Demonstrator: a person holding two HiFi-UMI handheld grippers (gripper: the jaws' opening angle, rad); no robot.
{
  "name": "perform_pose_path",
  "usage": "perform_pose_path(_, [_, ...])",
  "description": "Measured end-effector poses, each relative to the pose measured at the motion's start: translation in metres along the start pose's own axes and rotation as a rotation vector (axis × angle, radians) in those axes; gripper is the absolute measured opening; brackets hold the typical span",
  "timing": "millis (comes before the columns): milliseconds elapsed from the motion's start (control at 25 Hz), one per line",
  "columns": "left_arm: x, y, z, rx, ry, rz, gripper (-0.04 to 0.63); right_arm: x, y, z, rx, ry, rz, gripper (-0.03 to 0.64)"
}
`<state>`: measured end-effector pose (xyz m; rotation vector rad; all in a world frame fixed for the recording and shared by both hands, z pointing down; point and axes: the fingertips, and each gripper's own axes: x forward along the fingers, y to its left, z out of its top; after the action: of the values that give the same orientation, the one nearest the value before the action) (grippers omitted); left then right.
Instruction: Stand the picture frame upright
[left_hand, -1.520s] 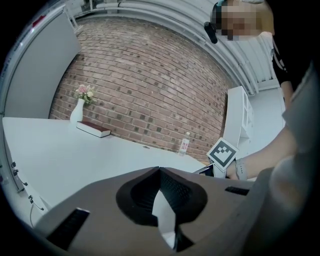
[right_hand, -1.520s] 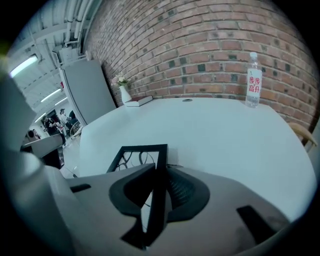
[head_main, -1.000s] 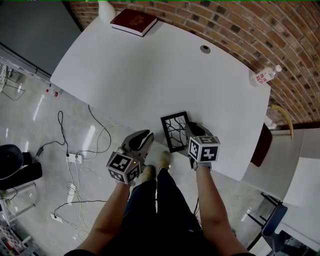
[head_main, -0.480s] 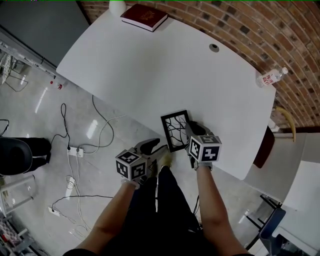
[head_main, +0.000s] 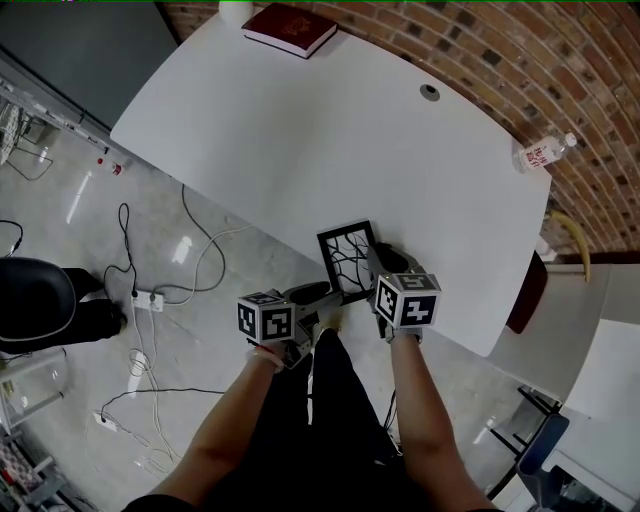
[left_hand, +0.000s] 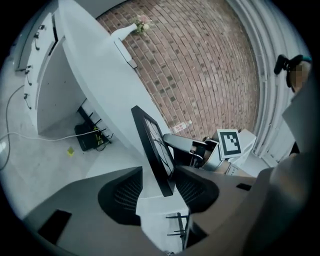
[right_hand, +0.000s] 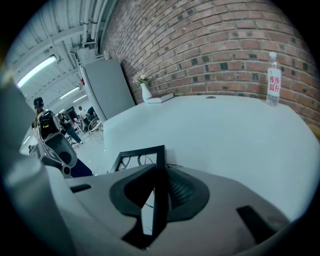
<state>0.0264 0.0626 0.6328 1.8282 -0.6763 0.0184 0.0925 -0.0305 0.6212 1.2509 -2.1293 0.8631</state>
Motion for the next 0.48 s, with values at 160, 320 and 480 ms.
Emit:
perform_pose_path(160, [0.002,0.003,0.006,-0.098,-0.028,-0.038,0.213,-0.001,0.005,-0.003,0.007,0.007,0.01,0.066])
perform_pose_path(320, [0.0,0.005,0.005,-0.113,-0.024,-0.054,0.147,-0.003,0.013,-0.006,0.004,0.009,0.022,0.066])
perform_pose_path(480, [0.0,0.007,-0.003,-0.148,0.014,-0.074,0.117,-0.004,0.016,-0.01,0.011,0.013,0.018,0.065])
